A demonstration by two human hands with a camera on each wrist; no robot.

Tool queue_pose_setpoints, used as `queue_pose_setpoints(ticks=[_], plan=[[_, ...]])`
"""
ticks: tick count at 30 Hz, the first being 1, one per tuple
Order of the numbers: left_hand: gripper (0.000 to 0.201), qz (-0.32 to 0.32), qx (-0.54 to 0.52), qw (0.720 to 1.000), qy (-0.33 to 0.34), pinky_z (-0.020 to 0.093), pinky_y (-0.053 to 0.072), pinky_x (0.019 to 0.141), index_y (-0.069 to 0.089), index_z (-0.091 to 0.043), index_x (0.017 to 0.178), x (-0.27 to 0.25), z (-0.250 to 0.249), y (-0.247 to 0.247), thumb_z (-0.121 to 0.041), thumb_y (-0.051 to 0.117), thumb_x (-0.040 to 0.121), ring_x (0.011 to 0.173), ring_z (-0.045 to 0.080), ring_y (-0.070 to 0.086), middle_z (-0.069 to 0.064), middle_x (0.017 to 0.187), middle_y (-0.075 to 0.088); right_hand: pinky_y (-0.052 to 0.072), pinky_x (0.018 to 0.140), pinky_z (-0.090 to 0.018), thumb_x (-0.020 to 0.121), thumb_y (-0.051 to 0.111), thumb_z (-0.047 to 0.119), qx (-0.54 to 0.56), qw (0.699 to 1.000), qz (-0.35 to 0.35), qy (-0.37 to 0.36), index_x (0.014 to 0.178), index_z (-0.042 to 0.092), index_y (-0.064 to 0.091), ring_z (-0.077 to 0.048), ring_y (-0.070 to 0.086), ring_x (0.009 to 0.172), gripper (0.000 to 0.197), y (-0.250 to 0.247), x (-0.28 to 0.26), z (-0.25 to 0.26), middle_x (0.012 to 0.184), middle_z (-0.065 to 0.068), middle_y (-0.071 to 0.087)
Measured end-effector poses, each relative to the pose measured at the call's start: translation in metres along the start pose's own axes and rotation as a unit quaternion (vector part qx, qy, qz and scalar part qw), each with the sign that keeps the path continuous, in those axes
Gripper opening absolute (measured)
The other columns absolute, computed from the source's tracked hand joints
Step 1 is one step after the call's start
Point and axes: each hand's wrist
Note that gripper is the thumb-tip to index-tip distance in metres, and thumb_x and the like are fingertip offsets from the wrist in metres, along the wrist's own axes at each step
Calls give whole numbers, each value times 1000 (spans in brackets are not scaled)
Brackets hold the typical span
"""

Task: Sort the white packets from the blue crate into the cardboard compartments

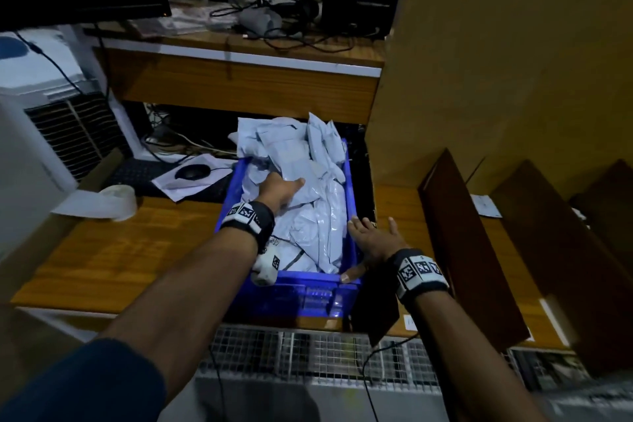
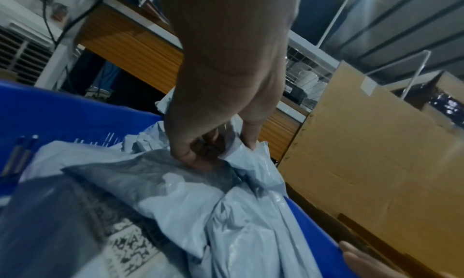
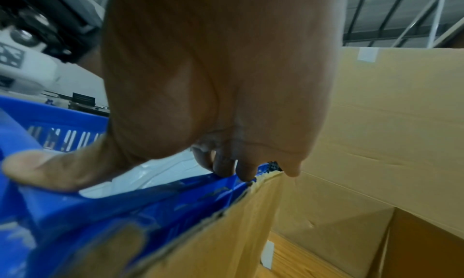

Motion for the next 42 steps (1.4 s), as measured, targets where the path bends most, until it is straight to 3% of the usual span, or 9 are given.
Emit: queue_pose_setpoints(ticks=[6, 9, 16, 19, 22, 24, 33, 39, 42], plan=[[24, 104, -98, 990, 1, 27, 60, 53, 58, -10, 119, -51, -11, -10, -7, 72, 100, 93, 15, 65, 6, 116, 70, -7, 122, -71, 72, 68, 86, -8, 1000, -15, -4, 168, 13, -10, -25, -8, 163, 143, 2, -3, 0, 176, -2, -16], [45, 178, -111, 977, 29, 43, 66, 72, 63, -10, 136, -68, -8, -24, -9, 79, 93, 117, 29, 69, 8, 133, 71, -9, 121, -71, 69, 65, 89, -15, 999, -35, -2, 168, 14, -8, -25, -7, 163, 144, 4, -4, 1, 177, -1, -12], [30, 270, -4, 960, 70, 28, 57, 85, 66, -35, 109, -105, 9, -55, -10, 77, 96, 93, -5, 72, -25, 101, 76, 14, 126, -63, 62, 82, 81, 137, 985, -98, -37, 169, 22, 12, -28, 22, 161, 141, -1, -9, -5, 174, -6, 22], [33, 301, 19, 952, 52, 16, 55, 84, 60, -37, 106, -111, 20, -60, -14, 80, 95, 88, -21, 65, -32, 98, 68, 44, 118, -45, 71, 94, 57, 441, 871, -149, -155, 157, 30, 39, -16, 55, 141, 106, -25, -29, -5, 153, 7, 58], [89, 319, 48, 942, 90, 36, 47, 117, 55, -23, 149, -110, 33, -63, -44, 98, 74, 143, 9, 53, -10, 148, 62, 57, 105, -45, 90, 84, 37, 620, 737, -219, -157, 137, 22, 60, -25, 69, 123, 55, -46, -55, 5, 126, 5, 75], [104, 328, 39, 938, 102, 41, 41, 122, 48, -21, 156, -114, 33, -64, -45, 100, 70, 151, 18, 44, -5, 156, 56, 57, 104, -54, 95, 79, 26, 693, 670, -224, -143, 126, 14, 66, -35, 71, 119, 35, -53, -65, 10, 120, -8, 77], [60, 322, 15, 938, 126, 43, 43, 120, 63, -16, 142, -139, 8, -80, -18, 88, 87, 137, 18, 61, -3, 141, 69, 61, 98, -44, 104, 67, 25, 756, 610, -189, -146, 131, 8, 66, -16, 76, 97, 32, -55, -75, 13, 122, -10, 77], [30, 191, 24, 947, 256, 45, 56, 103, 71, -8, 110, -132, 1, -75, -5, 87, 84, 113, 19, 72, 6, 113, 77, 54, 105, -58, 84, 41, 93, 863, 484, -39, -138, 146, 8, 52, -45, 66, 125, 106, -49, -74, -8, 140, -21, 66], [16, 113, 69, 918, 375, 26, 49, 97, 70, -11, 91, -128, -3, -68, 2, 79, 86, 116, 8, 68, 6, 112, 74, 60, 94, -57, 82, 46, 92, 844, 517, 53, -135, 146, 0, 48, -42, 69, 117, 111, -46, -77, -7, 138, -26, 66]])
Point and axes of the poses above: each hand's wrist, its own x-axis towards the middle knuckle, its own y-axis out of the palm, z = x × y
